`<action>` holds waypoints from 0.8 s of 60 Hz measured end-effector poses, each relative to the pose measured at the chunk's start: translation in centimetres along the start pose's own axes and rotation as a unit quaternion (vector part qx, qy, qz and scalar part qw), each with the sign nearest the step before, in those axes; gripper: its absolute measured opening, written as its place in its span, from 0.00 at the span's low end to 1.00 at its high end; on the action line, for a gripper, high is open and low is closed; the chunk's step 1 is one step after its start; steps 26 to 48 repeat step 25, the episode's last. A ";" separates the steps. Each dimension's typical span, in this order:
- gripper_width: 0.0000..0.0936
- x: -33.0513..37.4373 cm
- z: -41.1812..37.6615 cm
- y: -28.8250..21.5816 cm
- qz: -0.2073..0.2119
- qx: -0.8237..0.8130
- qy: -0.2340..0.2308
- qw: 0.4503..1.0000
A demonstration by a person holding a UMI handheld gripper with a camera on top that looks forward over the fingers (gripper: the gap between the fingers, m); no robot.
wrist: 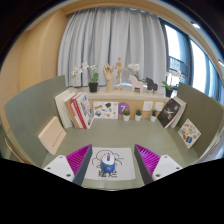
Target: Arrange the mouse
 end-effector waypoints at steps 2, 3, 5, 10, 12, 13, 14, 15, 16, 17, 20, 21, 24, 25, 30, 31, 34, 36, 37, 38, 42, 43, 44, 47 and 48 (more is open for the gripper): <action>0.90 1.0 0.3 -0.2 0.004 -0.003 -0.004 1.000; 0.90 1.4 0.5 -0.3 0.005 -0.006 -0.007 1.000; 0.91 2.2 0.8 -0.3 0.006 -0.012 -0.008 1.000; 0.91 3.9 1.8 0.1 0.007 -0.020 -0.003 1.000; 0.91 4.5 1.9 0.3 0.009 -0.021 0.002 1.000; 0.91 4.8 2.0 0.3 0.010 -0.022 0.002 1.000; 0.90 5.1 2.3 0.2 0.009 -0.023 0.002 1.000; 0.90 5.4 2.5 0.2 0.009 -0.024 0.002 1.000; 0.90 5.7 2.7 0.2 0.010 -0.023 0.003 1.000; 0.90 5.9 2.9 0.2 0.011 -0.022 0.003 1.000; 0.90 6.5 3.4 0.2 0.014 -0.020 0.004 1.000; 0.90 6.7 3.5 0.1 0.015 -0.019 0.004 1.000; 0.91 7.2 3.8 0.1 0.018 -0.019 0.005 1.000; 0.90 7.3 4.0 0.1 0.019 -0.020 0.004 1.000; 0.90 7.3 4.0 0.1 0.019 -0.020 0.004 1.000; 0.90 7.3 4.0 0.1 0.019 -0.020 0.004 1.000; 0.90 7.3 4.0 0.1 0.019 -0.020 0.004 1.000; 0.90 7.3 4.0 0.1 0.019 -0.020 0.004 1.000; 0.90 7.3 4.0 0.1 0.019 -0.020 0.004 1.000; 0.90 7.3 4.0 0.1 0.019 -0.020 0.004 1.000; 0.90 7.3 4.0 0.1 0.019 -0.020 0.004 1.000; 0.90 7.3 4.0 0.1 0.019 -0.020 0.004 1.000; 0.90 7.3 4.0 0.1 0.019 -0.020 0.004 1.000; 0.90 7.3 4.0 0.1 0.019 -0.020 0.004 1.000; 0.90 7.3 4.0 0.1 0.019 -0.020 0.004 1.000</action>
Point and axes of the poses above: the point between the fingertips, and its own axes, seen from behind it with the camera up: z to the right, y down, x backward, against the way the camera looks, the point moved 2 cm from there along x, backward, against the way the camera looks, and after that the axes turned 11 degrees about z, right-handed, at the moved point
